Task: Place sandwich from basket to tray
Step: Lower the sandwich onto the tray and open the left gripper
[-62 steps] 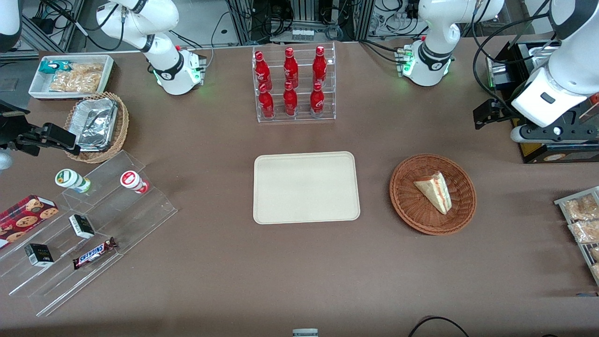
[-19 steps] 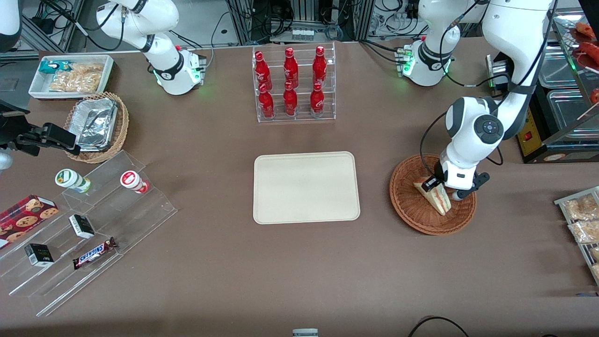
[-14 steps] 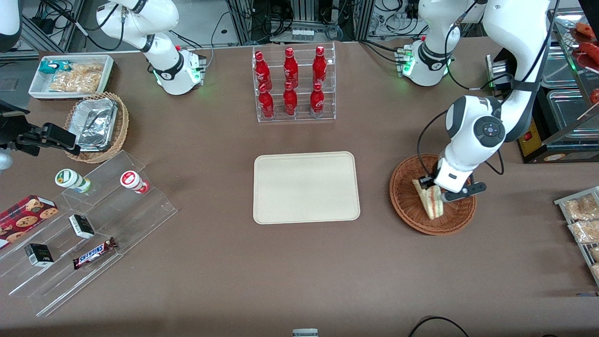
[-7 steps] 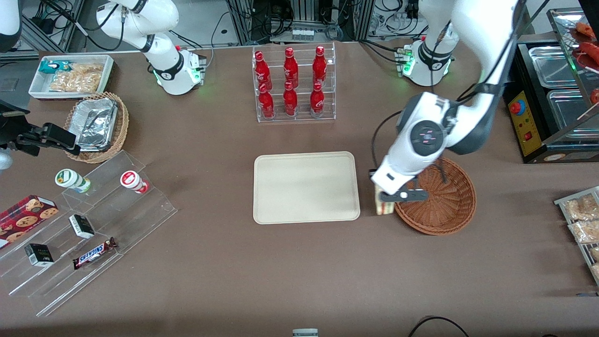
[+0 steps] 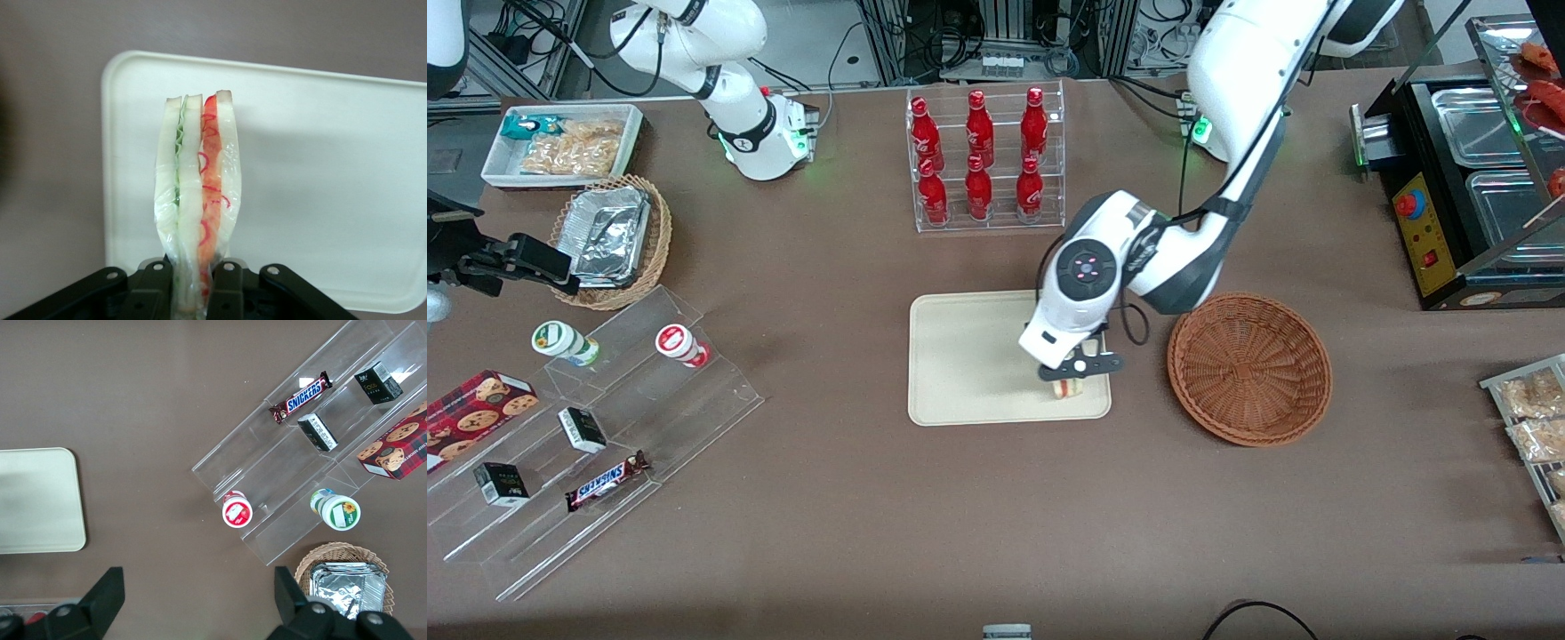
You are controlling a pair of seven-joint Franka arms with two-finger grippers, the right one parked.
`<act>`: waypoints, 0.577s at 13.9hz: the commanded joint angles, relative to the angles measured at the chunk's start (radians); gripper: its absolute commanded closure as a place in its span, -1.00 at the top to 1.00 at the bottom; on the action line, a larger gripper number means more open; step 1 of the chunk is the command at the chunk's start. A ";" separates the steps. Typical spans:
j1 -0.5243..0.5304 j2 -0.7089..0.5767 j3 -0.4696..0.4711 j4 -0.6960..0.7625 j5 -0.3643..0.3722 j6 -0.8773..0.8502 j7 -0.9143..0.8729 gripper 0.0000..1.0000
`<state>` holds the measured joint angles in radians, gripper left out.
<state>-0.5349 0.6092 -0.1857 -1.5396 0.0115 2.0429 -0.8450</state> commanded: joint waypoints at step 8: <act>-0.140 0.146 0.014 0.109 0.015 0.137 -0.078 -1.00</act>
<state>-0.6469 0.7455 -0.1851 -1.4461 0.0141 2.1658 -0.9102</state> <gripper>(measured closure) 0.846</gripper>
